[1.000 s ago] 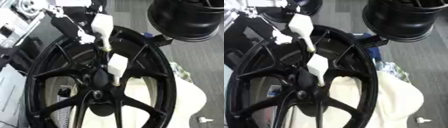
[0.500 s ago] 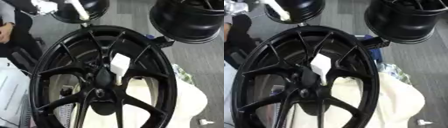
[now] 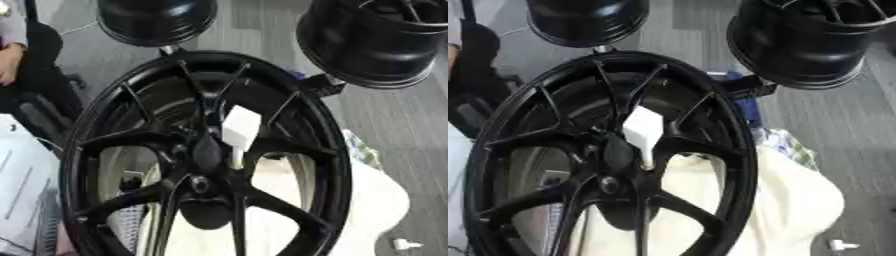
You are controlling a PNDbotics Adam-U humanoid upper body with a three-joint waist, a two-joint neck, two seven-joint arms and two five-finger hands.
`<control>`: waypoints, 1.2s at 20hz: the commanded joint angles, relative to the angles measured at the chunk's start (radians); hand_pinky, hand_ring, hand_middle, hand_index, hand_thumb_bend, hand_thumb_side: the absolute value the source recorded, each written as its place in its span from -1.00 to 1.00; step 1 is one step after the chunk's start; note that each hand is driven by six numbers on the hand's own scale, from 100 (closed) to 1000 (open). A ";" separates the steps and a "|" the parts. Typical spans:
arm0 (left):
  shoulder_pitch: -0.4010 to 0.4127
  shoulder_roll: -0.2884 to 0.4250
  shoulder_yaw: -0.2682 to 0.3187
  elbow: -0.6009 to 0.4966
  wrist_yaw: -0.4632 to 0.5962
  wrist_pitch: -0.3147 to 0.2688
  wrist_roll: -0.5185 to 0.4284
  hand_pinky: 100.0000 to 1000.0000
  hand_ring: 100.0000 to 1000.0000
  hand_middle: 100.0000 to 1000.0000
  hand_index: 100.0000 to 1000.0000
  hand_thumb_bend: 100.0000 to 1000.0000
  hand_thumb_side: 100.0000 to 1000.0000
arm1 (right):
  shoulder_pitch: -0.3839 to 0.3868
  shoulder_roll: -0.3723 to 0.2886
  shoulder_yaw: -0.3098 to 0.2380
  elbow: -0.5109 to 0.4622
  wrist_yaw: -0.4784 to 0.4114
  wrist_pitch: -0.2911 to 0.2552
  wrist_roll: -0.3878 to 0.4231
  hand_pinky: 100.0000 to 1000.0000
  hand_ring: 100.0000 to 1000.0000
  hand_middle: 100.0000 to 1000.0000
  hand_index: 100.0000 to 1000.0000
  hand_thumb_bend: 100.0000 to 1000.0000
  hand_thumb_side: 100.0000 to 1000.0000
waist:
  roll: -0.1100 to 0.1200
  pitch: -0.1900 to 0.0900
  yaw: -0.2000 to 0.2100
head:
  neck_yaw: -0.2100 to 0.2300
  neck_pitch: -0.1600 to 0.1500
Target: Pull the pin out of the wheel hub.
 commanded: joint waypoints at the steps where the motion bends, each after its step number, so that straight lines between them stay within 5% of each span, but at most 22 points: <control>1: 0.016 0.050 0.030 0.009 -0.015 -0.009 0.019 0.30 -0.09 -0.47 0.07 -1.00 -0.75 | -0.009 -0.043 -0.013 -0.009 0.015 0.087 -0.093 0.14 0.14 0.16 0.32 -0.58 -0.78 | -0.001 -0.024 0.002 | -0.004 -0.002; 7: 0.052 0.052 0.023 0.017 -0.084 -0.002 0.007 0.39 0.11 -0.18 0.30 -1.00 -0.73 | -0.015 -0.045 -0.009 -0.009 0.023 0.081 -0.093 0.14 0.14 0.16 0.32 -0.58 -0.79 | -0.005 -0.028 0.006 | 0.000 -0.007; 8: 0.057 0.052 0.019 0.021 -0.106 0.003 -0.005 0.60 0.50 0.30 0.64 -1.00 -0.53 | -0.015 -0.046 -0.008 -0.009 0.024 0.080 -0.093 0.15 0.14 0.16 0.32 -0.57 -0.79 | -0.005 -0.028 0.006 | 0.001 -0.008; 10: 0.064 0.052 0.017 0.026 -0.152 0.011 -0.030 0.73 0.67 0.48 0.73 -1.00 -0.50 | -0.016 -0.048 -0.007 -0.009 0.026 0.078 -0.093 0.15 0.14 0.16 0.32 -0.57 -0.79 | -0.006 -0.029 0.007 | 0.001 -0.008; 14: 0.068 0.048 0.024 0.034 -0.208 0.028 -0.045 0.77 0.71 0.55 0.77 -0.89 -0.47 | -0.016 -0.047 -0.007 -0.009 0.028 0.075 -0.093 0.15 0.14 0.16 0.32 -0.57 -0.79 | -0.008 -0.032 0.012 | 0.001 -0.005; 24: 0.067 0.045 0.034 0.031 -0.179 0.043 -0.021 0.74 0.67 0.50 0.74 -0.98 -0.49 | -0.017 -0.049 -0.008 -0.009 0.038 0.068 -0.093 0.15 0.15 0.19 0.32 -0.57 -0.80 | -0.013 -0.042 0.019 | 0.010 0.001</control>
